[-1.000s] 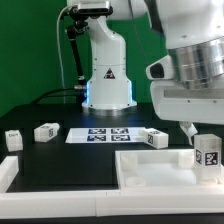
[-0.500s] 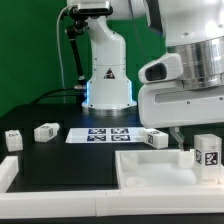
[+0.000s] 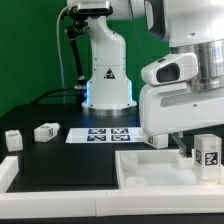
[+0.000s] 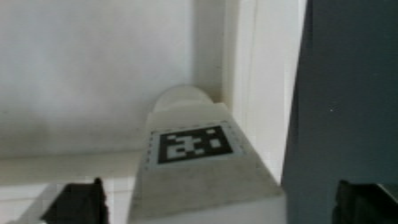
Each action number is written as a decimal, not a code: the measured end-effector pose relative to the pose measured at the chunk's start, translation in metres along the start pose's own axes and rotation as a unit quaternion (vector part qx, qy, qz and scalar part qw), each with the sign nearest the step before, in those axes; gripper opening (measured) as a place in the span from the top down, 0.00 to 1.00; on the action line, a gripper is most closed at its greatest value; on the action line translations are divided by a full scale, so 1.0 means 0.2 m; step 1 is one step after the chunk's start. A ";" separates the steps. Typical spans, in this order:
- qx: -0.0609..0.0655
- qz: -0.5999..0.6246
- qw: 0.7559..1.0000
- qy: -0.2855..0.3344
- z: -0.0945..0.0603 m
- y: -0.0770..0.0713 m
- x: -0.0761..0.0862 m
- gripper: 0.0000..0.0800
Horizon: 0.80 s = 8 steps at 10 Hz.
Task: Assemble square table
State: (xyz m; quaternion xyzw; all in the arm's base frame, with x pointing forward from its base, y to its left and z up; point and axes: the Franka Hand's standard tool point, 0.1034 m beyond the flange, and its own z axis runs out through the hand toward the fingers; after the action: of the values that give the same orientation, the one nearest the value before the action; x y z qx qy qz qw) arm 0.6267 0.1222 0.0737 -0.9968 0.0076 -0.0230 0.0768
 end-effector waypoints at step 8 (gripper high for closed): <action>0.014 0.403 0.915 -0.011 0.01 0.01 -0.01 0.63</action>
Offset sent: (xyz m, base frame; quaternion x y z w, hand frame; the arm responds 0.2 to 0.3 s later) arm 0.0000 0.0000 0.0000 0.0000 0.0000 0.1938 0.9810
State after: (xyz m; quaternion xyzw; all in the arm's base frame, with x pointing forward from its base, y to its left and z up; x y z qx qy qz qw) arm 0.6249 0.1197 0.0709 -0.9081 0.4076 0.0205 0.0939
